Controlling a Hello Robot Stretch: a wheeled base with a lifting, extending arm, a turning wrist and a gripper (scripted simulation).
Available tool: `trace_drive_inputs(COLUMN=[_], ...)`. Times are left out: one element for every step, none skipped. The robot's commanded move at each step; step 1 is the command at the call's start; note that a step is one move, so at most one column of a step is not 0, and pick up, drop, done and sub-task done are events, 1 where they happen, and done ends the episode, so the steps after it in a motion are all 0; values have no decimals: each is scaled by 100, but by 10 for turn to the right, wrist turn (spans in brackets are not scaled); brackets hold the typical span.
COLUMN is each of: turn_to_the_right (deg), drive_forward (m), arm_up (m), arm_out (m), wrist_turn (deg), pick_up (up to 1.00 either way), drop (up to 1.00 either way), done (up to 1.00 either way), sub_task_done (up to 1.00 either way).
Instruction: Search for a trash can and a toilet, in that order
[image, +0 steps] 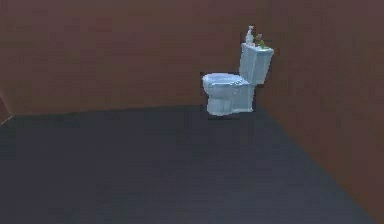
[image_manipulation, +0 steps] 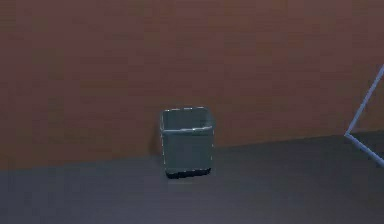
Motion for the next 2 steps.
trace_drive_inputs(turn_to_the_right=[0, 30], drive_forward=[100, 0], arm_up=[0, 0], arm_out=[0, 0], wrist_turn=[0, 0], pick_up=[0, 0], drop=[0, 0], done=[0, 0], sub_task_done=[0, 0])
